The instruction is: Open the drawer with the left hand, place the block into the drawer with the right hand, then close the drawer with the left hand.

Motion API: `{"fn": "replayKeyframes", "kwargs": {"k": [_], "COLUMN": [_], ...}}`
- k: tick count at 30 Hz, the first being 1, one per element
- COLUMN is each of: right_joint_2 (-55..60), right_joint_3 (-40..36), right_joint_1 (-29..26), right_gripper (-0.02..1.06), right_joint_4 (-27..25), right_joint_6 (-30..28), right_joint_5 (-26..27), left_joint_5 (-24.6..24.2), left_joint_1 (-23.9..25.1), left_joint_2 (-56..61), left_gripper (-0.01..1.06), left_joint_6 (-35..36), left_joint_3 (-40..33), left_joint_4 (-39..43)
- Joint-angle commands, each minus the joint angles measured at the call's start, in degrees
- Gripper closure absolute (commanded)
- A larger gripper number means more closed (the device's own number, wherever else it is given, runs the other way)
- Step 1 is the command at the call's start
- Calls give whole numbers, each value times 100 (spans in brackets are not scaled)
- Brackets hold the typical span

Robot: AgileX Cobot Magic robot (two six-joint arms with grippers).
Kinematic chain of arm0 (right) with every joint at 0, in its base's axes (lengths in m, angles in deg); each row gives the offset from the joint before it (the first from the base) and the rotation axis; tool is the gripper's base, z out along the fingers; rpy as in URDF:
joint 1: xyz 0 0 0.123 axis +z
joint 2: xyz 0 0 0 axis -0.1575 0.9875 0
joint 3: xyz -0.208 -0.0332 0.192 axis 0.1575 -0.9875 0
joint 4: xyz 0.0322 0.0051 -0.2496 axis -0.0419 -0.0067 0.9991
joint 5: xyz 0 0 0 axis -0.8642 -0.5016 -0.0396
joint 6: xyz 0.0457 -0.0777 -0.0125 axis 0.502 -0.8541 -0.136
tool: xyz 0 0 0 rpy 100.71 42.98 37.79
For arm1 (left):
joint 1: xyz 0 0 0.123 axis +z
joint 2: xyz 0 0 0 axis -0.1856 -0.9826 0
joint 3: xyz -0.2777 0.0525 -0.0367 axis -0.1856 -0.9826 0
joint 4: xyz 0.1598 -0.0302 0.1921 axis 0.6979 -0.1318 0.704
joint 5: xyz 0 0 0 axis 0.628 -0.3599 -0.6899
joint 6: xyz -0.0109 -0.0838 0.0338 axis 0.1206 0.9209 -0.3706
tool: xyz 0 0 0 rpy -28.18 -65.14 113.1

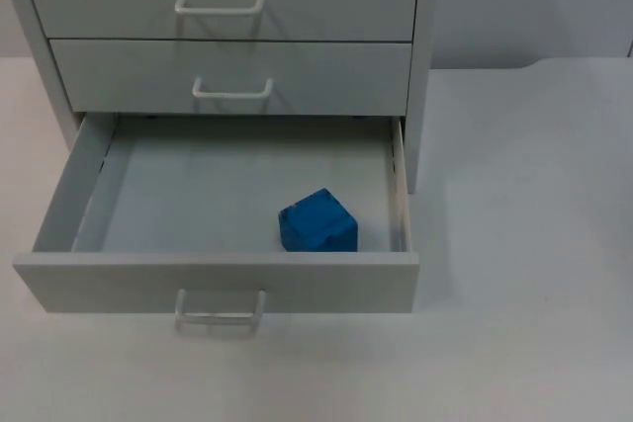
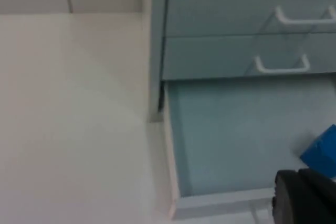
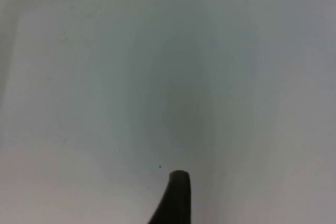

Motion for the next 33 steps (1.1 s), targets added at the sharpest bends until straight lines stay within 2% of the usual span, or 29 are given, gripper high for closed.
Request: {"fn": "replayKeyframes", "kwargs": {"k": [1,3,5,7,10,11,14,16,17,20,21,22,24,26,27,30,32,33], "right_joint_2": [-38,-38,-38,-38,-38,-38,-38,-38,-38,-38,-38,-38,-38,-38,-38,-38,-38,-38], "right_joint_3": [-28,-28,-28,-28,-28,-28,-28,-28,-28,-28,-28,-28,-28,-28,-28,-28,-28,-28], "right_joint_1": [-22,-22,-22,-22,-22,-22,-22,-22,-22,-22,-22,-22,-22,-22,-22,-22,-22,-22], "right_gripper": [31,31,31,31,31,31,31,31,31,31,31,31,31,31,31,31,31,31], "right_joint_4": [-10,-10,-10,-10,-10,-10,7,29,29,29,27,27,27,42,42,72,72,72], "right_joint_6": [-38,-38,-38,-38,-38,-38,-38,-38,-38,-38,-38,-38,-38,-38,-38,-38,-38,-38], "right_joint_5": [10,10,10,10,17,17,68,67,67,67,56,56,31,-7,-7,-7,-7,-7], "left_joint_5": [-120,-325,-367,-381,-176,-176,128,231,231,237,227,227,324,589,589,1249,1549,1549], "left_joint_1": [18,18,-23,-238,-876,-876,-1719,-2342,-2342,-3334,-3692,-3692,-4323,-4746,-4746,-5202,-5259,-5259], "left_joint_2": [-397,-807,-1018,-1357,-1758,-1758,-2113,-2324,-2324,-2622,-2707,-2707,-2836,-2931,-2931,-3045,-3133,-3133], "left_gripper": [105,105,105,105,105,105,105,105,105,105,105,105,105,105,105,105,105,105], "left_joint_6": [-545,-965,-1023,-1086,-1073,-1073,-583,-65,-65,921,977,977,1303,2036,2036,2812,2867,2867], "left_joint_3": [386,729,936,1155,1306,1306,1307,1307,1307,1283,1200,1200,904,460,460,-239,-475,-475], "left_joint_4": [-381,-512,-534,-506,-71,-71,803,1735,1735,3462,4068,4068,5013,5985,5985,7106,7490,7490]}}
